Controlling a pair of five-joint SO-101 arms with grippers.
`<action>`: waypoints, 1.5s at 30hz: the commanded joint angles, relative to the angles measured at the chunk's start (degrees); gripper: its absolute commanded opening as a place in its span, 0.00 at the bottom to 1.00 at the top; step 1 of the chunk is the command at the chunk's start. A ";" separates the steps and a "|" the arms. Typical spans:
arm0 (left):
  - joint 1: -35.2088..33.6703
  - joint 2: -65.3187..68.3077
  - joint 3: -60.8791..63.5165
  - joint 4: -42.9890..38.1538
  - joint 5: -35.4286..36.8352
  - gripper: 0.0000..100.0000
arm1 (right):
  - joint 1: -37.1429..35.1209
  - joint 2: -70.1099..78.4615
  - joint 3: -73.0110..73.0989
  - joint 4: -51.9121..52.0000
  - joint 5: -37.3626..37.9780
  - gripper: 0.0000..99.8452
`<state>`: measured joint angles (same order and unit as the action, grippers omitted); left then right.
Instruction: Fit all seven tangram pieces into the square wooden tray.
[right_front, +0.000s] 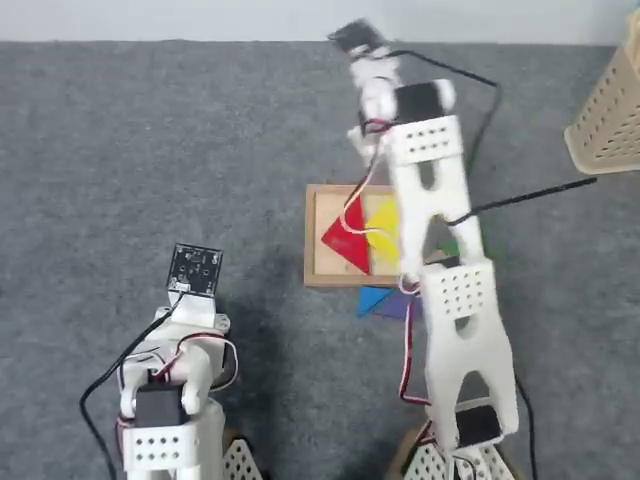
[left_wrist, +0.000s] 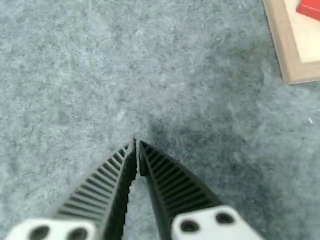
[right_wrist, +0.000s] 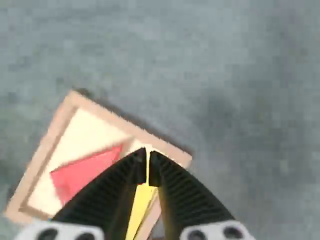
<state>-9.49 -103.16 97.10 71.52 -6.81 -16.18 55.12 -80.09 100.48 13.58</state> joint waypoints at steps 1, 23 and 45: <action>-0.18 0.00 -0.48 0.26 -0.53 0.01 | 1.10 -8.66 9.67 2.86 -3.96 0.00; -0.18 0.00 -0.48 0.26 -0.53 0.01 | -14.55 -64.75 106.02 -37.85 4.57 0.01; -0.18 0.00 -0.48 0.26 -0.53 0.01 | -14.99 -57.89 109.54 -48.75 4.92 0.07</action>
<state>-9.41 -103.16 97.10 71.52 -6.81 -30.95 -2.20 29.71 53.01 17.36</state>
